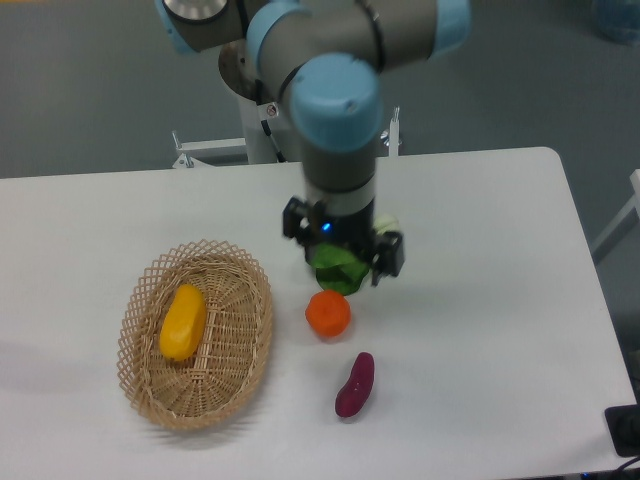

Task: Place the mango in the basket

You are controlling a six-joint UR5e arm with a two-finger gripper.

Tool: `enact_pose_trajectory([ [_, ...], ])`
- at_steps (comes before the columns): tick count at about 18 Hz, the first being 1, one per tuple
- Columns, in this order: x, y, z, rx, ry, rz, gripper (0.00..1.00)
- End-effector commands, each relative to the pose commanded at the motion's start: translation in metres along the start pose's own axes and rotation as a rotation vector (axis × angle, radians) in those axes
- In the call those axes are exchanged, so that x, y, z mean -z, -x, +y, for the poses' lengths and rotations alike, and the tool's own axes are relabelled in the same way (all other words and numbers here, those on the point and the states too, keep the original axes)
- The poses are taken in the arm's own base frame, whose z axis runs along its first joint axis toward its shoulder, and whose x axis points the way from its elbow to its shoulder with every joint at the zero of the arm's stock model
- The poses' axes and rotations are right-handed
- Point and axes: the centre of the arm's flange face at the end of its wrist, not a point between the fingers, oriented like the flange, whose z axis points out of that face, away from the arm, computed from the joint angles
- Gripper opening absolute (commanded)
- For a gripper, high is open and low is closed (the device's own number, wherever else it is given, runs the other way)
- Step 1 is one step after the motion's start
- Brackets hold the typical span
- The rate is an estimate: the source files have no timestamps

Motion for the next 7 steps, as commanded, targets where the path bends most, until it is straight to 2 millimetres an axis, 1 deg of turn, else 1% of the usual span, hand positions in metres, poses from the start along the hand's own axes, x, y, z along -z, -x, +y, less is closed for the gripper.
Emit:
enact_pose_trajectory([
  [2,0.0028,0.0019,0.0080,-0.008,0.000,0.001,1.00],
  [7,0.0036,0.0032,0.0098,-0.010,-0.011,0.008,1.00],
])
